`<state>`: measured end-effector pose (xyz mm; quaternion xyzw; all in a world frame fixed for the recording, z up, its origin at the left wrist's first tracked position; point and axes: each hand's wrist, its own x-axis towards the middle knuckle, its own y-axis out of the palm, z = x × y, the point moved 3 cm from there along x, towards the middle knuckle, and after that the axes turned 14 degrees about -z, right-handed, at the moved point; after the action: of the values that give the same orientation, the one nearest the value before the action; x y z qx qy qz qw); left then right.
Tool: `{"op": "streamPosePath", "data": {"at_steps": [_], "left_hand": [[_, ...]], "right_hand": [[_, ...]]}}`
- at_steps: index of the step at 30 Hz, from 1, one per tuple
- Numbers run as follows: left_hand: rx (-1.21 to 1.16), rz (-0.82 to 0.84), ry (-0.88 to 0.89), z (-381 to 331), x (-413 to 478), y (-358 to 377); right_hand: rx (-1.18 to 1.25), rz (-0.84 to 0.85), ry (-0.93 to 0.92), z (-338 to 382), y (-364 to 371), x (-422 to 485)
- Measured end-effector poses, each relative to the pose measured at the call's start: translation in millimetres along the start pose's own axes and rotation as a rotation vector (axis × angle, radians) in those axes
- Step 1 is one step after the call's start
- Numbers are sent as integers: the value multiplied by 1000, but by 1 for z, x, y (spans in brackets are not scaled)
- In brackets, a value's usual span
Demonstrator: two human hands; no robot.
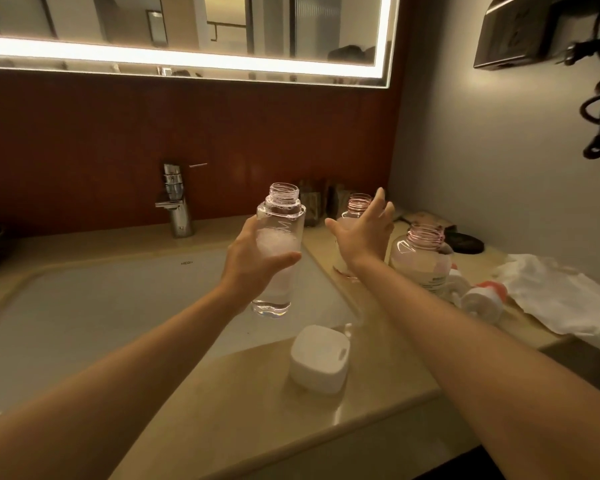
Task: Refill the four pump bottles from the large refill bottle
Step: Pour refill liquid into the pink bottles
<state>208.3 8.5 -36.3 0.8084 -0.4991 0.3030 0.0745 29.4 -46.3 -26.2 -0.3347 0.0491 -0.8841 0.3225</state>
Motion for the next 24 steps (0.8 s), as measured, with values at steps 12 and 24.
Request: {"op": "streamPosePath", "data": {"at_steps": [12,24], "left_hand": [[26,-5,147,-56,-12,-17],[110,36,193,-50,-24,-7]], "right_hand": [[270,-63,-322,48,-87,-34],[13,-218,-187,-31,-118,-35]]}}
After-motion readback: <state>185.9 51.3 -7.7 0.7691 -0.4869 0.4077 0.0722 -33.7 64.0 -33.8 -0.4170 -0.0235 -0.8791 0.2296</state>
